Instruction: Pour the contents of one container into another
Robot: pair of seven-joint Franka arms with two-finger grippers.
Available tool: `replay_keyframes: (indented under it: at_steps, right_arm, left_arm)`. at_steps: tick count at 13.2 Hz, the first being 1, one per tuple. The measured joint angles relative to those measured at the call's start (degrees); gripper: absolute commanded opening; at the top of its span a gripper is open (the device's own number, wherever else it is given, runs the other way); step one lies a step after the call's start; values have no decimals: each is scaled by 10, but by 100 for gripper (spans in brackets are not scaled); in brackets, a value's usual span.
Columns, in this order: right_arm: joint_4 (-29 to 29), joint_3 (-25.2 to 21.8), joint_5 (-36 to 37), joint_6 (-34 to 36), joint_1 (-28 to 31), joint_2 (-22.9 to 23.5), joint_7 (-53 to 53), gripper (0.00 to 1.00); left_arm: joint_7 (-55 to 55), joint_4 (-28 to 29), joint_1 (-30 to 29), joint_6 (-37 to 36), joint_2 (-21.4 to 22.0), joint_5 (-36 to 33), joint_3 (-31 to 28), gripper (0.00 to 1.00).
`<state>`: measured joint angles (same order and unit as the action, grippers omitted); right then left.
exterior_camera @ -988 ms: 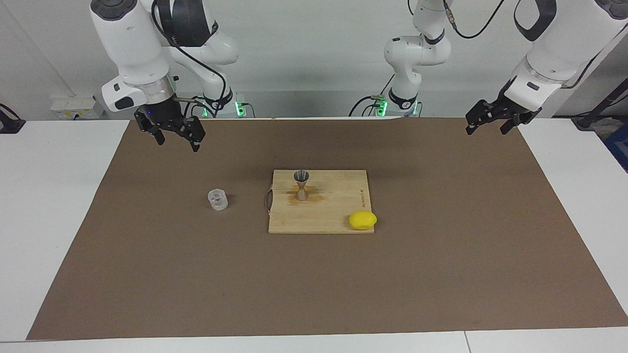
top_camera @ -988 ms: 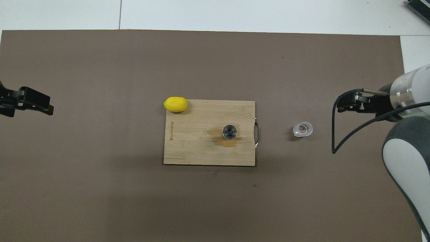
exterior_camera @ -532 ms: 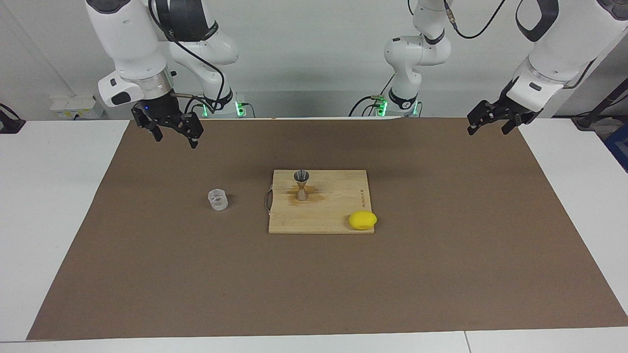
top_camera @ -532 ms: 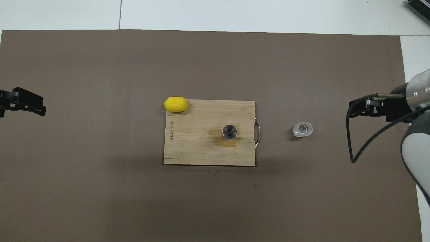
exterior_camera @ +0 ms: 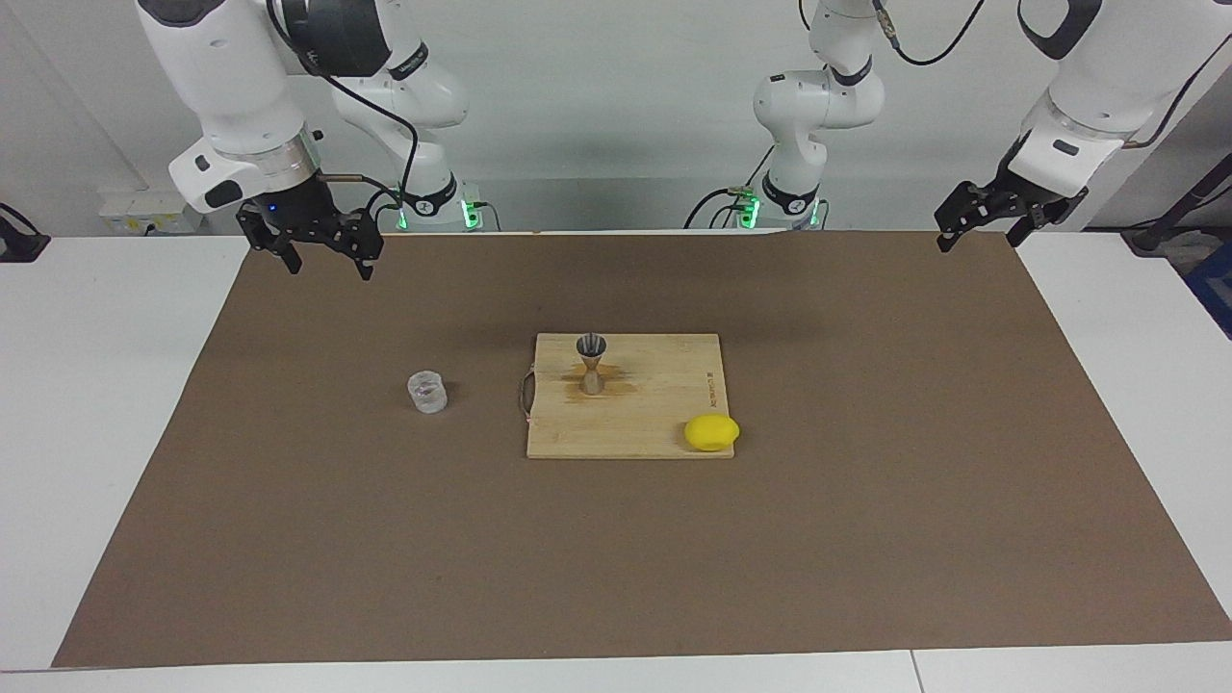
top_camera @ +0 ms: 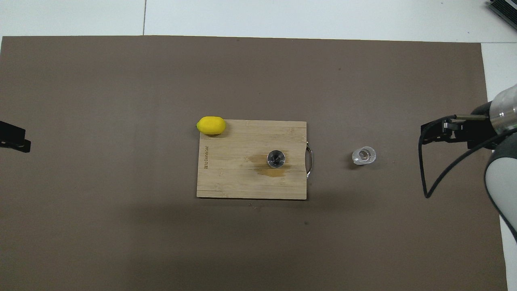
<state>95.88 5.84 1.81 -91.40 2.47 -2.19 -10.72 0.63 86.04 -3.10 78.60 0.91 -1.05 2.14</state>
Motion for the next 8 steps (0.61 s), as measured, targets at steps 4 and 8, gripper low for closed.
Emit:
replay_keyframes:
  at_steps: [4,8]
  right_arm:
    - [0,0,0,1,0,0,0,100]
    - [0,0,0,2,0,0,0,100]
  left_arm:
    - [0,46,-6,49,15,0,10,100]
    - [0,60,-6,99,16,0,11,100]
